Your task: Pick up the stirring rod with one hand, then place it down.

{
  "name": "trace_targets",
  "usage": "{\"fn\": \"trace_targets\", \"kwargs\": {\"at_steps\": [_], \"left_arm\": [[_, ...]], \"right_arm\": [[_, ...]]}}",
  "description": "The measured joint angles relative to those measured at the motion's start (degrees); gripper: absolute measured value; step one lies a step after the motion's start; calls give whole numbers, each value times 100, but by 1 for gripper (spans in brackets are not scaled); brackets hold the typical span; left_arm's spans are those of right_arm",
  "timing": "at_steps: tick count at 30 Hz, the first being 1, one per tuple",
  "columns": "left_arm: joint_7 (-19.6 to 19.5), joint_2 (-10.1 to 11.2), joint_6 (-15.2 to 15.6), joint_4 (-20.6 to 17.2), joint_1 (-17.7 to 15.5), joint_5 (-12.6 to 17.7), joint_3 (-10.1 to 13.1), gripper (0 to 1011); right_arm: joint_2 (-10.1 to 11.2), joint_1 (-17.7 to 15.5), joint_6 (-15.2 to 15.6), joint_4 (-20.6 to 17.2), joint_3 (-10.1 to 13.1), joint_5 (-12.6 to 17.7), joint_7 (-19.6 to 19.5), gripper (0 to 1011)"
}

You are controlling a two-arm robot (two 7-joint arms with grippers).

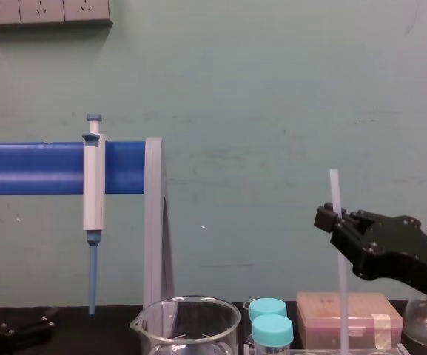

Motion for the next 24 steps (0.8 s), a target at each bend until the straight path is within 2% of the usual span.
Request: {"fn": "trace_targets", "kwargs": {"at_steps": [24], "left_arm": [[0, 0, 0, 0, 0, 0, 0, 1000]], "right_arm": [[-157, -8, -7, 427, 58, -29, 26, 72]]}}
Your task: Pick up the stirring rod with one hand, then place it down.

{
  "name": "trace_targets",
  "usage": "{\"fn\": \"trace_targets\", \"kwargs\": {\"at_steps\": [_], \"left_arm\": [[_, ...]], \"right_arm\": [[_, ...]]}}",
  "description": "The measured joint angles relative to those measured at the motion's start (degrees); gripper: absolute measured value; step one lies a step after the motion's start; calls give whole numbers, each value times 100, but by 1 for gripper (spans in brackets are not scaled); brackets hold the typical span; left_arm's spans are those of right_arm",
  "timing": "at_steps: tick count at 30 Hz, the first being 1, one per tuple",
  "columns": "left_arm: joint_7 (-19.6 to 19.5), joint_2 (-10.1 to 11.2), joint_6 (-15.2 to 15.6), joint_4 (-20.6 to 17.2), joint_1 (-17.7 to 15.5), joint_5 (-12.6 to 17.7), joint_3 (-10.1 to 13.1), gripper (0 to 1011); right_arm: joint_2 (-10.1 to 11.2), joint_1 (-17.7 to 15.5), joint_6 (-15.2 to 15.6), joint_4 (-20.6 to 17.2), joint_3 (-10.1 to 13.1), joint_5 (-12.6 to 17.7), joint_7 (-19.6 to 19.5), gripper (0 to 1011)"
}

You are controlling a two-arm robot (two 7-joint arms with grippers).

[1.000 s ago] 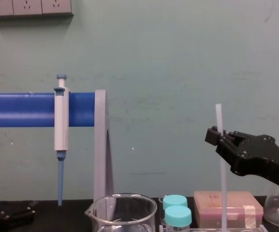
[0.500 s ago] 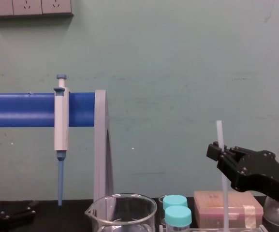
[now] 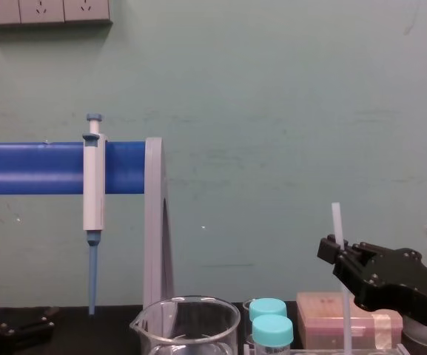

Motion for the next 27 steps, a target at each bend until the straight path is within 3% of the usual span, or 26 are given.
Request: {"fn": "trace_targets", "kwargs": {"at_steps": [27], "left_arm": [[0, 0, 0, 0, 0, 0, 0, 1000]], "right_arm": [[-27, 12, 72, 98, -28, -138, -56, 72]]}}
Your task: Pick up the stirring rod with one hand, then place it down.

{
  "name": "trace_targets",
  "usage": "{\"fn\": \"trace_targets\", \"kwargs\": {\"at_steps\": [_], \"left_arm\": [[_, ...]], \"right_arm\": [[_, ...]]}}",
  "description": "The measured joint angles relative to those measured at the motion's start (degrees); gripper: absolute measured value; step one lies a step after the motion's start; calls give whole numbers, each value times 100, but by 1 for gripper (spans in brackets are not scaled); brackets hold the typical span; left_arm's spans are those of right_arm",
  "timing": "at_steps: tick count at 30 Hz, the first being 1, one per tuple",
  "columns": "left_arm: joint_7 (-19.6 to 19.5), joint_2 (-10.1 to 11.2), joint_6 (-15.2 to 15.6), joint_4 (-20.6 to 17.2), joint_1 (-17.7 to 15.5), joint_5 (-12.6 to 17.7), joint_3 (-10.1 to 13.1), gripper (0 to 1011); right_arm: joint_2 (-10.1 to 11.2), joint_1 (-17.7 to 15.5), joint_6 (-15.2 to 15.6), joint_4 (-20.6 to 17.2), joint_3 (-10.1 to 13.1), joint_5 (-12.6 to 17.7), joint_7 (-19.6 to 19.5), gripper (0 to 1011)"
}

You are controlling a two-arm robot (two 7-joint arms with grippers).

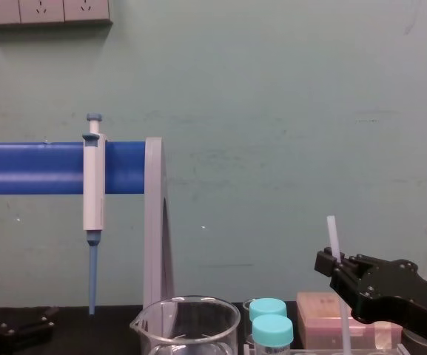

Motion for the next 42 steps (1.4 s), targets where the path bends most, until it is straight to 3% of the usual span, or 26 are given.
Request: {"fn": "trace_targets", "kwargs": {"at_steps": [4, 29, 33, 42], "left_arm": [[0, 0, 0, 0, 0, 0, 0, 1000], [0, 0, 0, 0, 0, 0, 0, 1000], [0, 0, 0, 0, 0, 0, 0, 1000], [0, 0, 0, 0, 0, 0, 0, 1000]], "right_arm": [[0, 1, 0, -2, 1, 7, 1, 137], [0, 1, -5, -4, 1, 20, 9, 929], [0, 1, -7, -4, 1, 23, 10, 1003], [0, 1, -9, -4, 1, 23, 10, 1003]]}}
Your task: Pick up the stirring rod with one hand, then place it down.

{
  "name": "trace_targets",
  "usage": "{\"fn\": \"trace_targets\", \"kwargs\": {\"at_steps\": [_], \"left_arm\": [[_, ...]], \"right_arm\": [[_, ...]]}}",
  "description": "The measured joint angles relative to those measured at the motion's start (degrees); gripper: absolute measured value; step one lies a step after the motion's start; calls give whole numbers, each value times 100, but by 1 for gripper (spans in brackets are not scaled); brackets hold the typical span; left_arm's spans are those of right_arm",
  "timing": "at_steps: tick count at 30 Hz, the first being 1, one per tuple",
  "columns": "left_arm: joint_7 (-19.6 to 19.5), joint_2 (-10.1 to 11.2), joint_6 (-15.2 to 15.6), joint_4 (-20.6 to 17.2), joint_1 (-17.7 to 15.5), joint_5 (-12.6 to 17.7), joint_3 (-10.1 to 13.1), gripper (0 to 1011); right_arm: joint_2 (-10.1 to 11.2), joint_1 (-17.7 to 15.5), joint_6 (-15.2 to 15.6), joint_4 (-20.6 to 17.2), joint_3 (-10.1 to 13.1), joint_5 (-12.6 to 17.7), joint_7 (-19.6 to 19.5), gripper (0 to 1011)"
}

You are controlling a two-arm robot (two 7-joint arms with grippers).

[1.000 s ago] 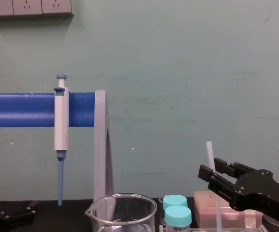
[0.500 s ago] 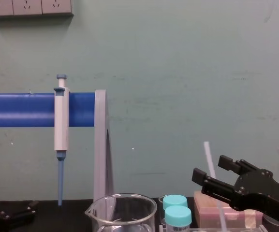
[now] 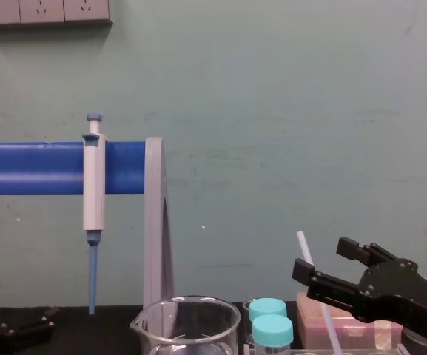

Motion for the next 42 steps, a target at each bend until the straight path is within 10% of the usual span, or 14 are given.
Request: {"fn": "trace_targets", "kwargs": {"at_steps": [8, 18, 42], "left_arm": [[0, 0, 0, 0, 0, 0, 0, 1000], [0, 0, 0, 0, 0, 0, 0, 1000], [0, 0, 0, 0, 0, 0, 0, 1000]], "right_arm": [[5, -103, 149, -276, 188, -19, -390, 1003], [-167, -736, 918, -973, 897, -748, -2498, 1003], [-297, -957, 1391, -716, 981, -1023, -2640, 1003]]}}
